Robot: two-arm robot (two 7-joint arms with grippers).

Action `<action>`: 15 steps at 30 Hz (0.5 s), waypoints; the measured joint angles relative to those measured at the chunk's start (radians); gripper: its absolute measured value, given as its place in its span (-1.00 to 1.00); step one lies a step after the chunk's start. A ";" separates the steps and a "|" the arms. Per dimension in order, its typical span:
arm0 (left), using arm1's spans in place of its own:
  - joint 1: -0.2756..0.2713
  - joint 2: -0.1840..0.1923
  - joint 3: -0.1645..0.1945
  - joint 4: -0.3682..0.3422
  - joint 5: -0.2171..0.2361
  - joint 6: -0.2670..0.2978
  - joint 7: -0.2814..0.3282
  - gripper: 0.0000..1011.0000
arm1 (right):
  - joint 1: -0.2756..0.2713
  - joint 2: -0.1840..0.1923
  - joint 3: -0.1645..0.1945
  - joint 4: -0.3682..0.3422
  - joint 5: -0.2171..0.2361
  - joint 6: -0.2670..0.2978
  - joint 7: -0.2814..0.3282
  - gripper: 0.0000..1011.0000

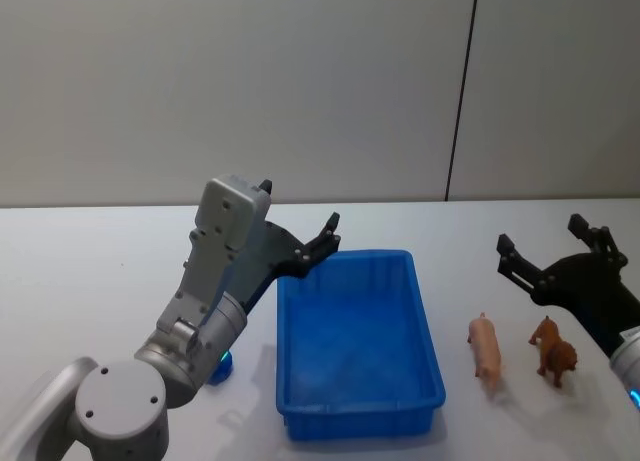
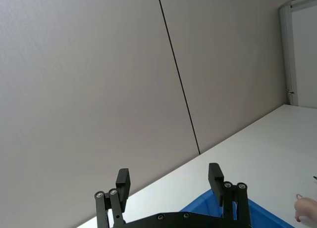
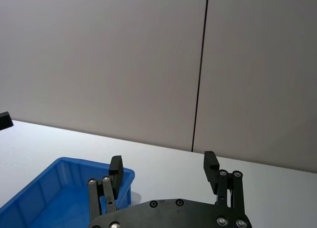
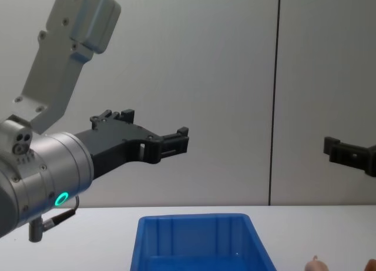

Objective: Pick up the two dolls from the table and place them into the box.

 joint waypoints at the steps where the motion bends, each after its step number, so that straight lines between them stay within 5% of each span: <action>1: 0.000 0.000 0.000 0.000 0.000 0.000 0.000 0.98 | -0.001 0.000 -0.001 -0.001 -0.002 -0.003 0.001 0.98; 15: 0.000 0.000 0.000 0.001 0.000 0.000 0.000 0.98 | -0.003 0.000 -0.003 -0.004 -0.009 -0.009 0.002 0.98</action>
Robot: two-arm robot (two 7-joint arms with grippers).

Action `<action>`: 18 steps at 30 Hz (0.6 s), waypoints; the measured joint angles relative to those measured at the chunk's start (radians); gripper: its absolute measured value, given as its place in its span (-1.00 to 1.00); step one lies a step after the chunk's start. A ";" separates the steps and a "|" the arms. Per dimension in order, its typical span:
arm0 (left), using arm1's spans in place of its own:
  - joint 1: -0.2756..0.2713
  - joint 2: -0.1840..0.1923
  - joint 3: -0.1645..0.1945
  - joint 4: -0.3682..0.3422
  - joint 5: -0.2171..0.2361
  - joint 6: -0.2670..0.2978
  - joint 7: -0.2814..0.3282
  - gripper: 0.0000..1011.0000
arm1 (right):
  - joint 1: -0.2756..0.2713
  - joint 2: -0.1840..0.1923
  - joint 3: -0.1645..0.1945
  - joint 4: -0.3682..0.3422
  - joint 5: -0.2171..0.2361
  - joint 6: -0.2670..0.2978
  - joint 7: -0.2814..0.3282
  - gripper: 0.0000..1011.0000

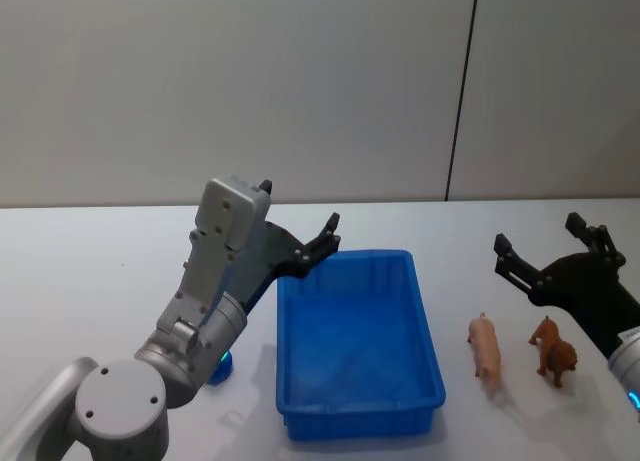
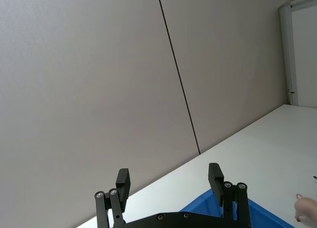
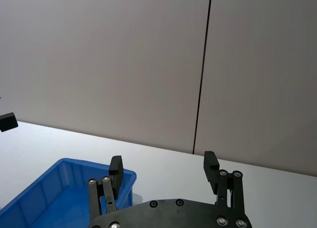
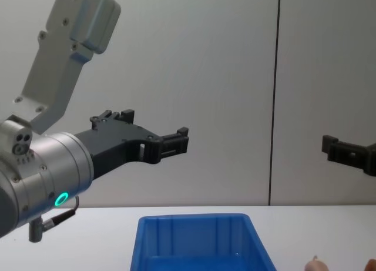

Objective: Pick up the two dolls from the table and place them into the box.

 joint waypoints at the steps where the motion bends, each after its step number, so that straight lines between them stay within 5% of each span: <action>1: 0.000 0.000 0.000 0.000 0.000 0.000 0.000 0.98 | 0.000 0.000 0.000 0.000 0.000 0.000 0.000 0.98; 18: 0.000 0.000 0.000 0.000 0.000 0.000 0.000 0.98 | 0.000 0.000 0.000 0.000 0.000 0.000 -0.001 0.98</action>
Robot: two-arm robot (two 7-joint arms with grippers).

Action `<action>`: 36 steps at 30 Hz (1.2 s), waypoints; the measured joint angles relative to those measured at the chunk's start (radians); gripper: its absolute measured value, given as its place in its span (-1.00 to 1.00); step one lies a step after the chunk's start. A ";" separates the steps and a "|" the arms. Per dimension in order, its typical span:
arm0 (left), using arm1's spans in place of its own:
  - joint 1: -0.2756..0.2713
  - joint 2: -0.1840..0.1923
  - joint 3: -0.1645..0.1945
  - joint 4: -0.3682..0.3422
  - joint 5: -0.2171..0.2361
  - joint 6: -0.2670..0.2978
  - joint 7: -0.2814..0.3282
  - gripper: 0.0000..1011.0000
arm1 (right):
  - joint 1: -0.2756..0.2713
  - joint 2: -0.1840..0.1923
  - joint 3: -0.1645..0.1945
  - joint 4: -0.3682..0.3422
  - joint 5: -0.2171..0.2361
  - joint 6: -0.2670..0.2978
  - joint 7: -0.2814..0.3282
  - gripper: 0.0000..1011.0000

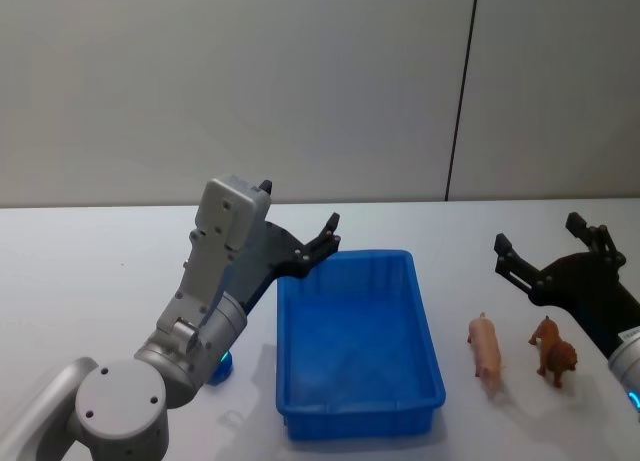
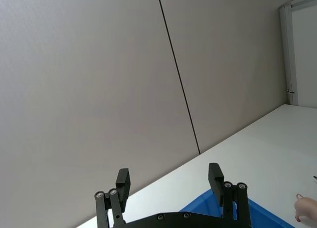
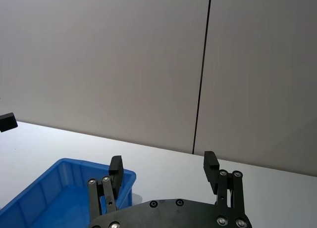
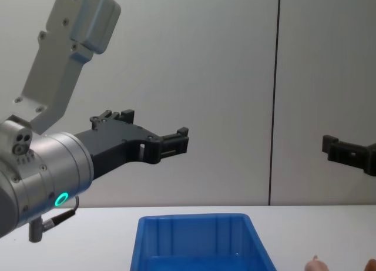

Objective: Pick up the two dolls from the table and place them into the box.

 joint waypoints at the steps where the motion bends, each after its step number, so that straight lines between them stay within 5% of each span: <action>1: 0.000 0.000 0.000 0.000 0.000 0.000 0.000 0.98 | 0.000 0.000 0.000 0.000 0.000 0.000 0.000 0.98; 20: 0.000 0.000 0.000 0.000 0.000 0.000 0.000 0.98 | -0.008 0.008 0.004 -0.010 0.004 0.005 0.000 0.98; 36: 0.000 0.000 0.000 0.000 0.000 0.000 0.000 0.98 | -0.156 0.127 0.062 -0.120 0.041 0.084 -0.067 0.98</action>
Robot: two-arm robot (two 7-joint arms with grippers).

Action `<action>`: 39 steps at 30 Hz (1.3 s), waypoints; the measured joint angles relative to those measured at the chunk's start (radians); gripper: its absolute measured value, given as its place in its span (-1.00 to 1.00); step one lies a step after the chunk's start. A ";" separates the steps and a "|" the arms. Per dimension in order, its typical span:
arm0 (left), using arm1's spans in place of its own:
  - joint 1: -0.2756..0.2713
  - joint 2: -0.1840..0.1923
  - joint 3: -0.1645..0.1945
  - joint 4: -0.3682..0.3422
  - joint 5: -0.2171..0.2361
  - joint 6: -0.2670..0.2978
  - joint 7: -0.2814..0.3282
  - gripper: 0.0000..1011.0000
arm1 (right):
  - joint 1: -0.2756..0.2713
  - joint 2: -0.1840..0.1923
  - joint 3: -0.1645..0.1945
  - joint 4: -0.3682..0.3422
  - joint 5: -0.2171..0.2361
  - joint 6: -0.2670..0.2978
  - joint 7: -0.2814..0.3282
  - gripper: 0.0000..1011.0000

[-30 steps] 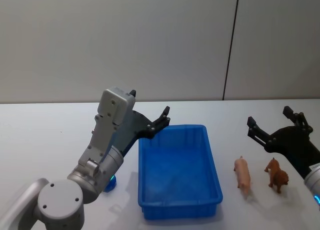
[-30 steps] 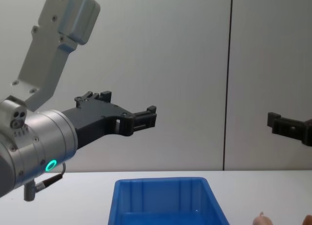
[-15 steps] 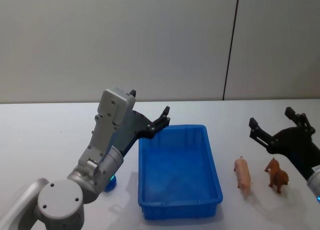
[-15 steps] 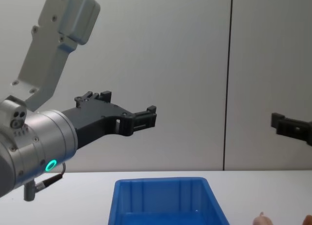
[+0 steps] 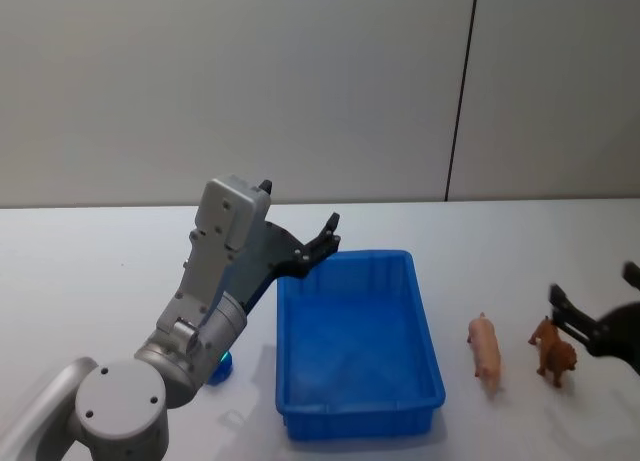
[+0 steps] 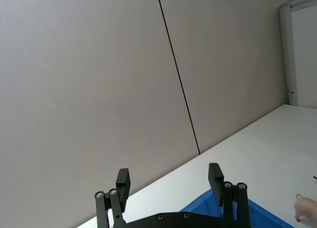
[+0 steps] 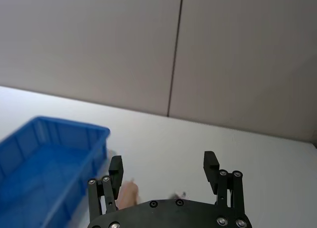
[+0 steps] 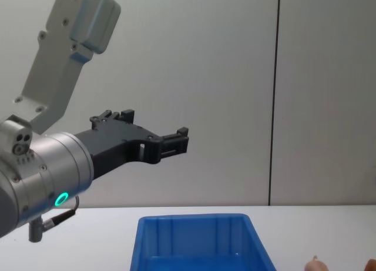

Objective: Pick up the two dolls from the table and place them into the box.

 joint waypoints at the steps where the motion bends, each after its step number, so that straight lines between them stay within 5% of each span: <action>1: 0.000 0.000 0.000 0.000 0.000 0.000 0.000 0.98 | -0.006 0.004 0.002 -0.002 0.000 0.006 -0.006 0.98; 15: 0.000 0.000 0.000 0.000 0.000 0.000 0.000 0.98 | -0.013 0.013 0.004 0.049 -0.069 0.104 -0.031 0.98; 39: 0.000 0.000 0.000 0.000 0.000 0.000 0.000 0.98 | 0.139 -0.105 -0.059 0.297 -0.217 0.183 0.016 0.98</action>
